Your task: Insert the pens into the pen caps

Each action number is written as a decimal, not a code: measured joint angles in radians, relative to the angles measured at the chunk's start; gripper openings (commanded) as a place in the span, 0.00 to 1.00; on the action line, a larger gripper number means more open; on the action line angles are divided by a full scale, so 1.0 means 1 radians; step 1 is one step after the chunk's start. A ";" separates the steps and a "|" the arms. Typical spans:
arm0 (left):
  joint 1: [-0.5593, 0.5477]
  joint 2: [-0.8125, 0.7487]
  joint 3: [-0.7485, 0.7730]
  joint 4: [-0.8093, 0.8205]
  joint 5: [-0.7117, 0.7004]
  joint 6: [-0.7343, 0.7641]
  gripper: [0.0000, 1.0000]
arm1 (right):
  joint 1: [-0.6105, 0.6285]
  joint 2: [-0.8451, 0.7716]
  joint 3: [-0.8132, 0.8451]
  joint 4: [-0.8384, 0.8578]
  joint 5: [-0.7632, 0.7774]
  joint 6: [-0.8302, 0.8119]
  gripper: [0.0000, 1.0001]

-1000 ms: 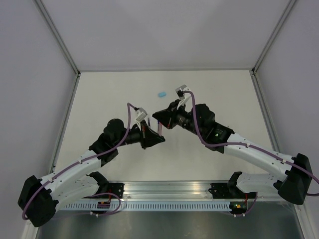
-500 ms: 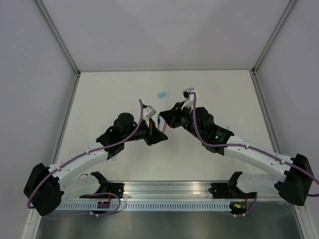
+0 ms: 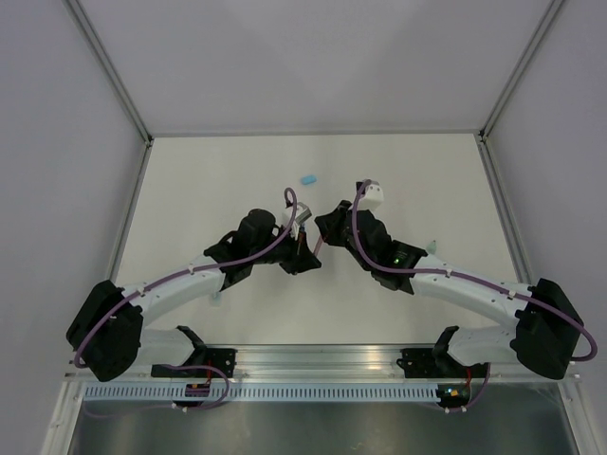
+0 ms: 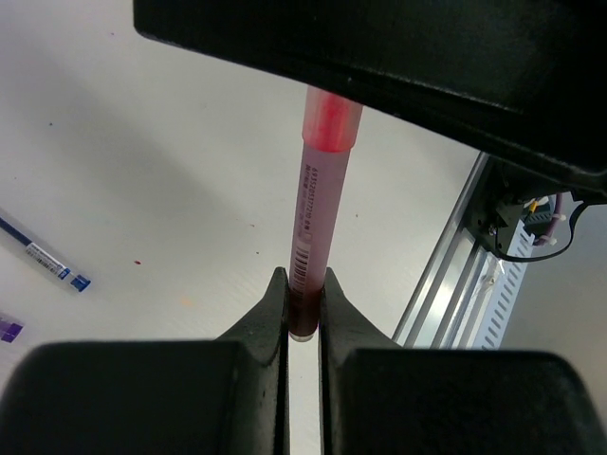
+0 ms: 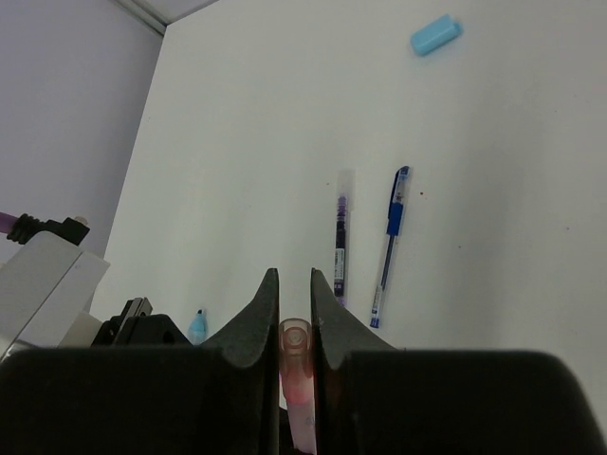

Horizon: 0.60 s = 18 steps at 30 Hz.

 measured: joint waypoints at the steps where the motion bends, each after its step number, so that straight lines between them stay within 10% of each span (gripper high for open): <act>1: 0.000 0.006 0.000 0.000 0.000 0.002 0.02 | 0.000 0.000 -0.006 0.001 0.006 0.008 0.00; 5: 0.000 0.007 0.000 0.004 0.005 0.008 0.02 | 0.003 -0.012 -0.009 -0.009 0.025 0.018 0.01; 18: 0.052 0.001 0.015 0.179 -0.032 -0.005 0.02 | 0.111 -0.124 0.080 -0.257 0.130 0.024 0.45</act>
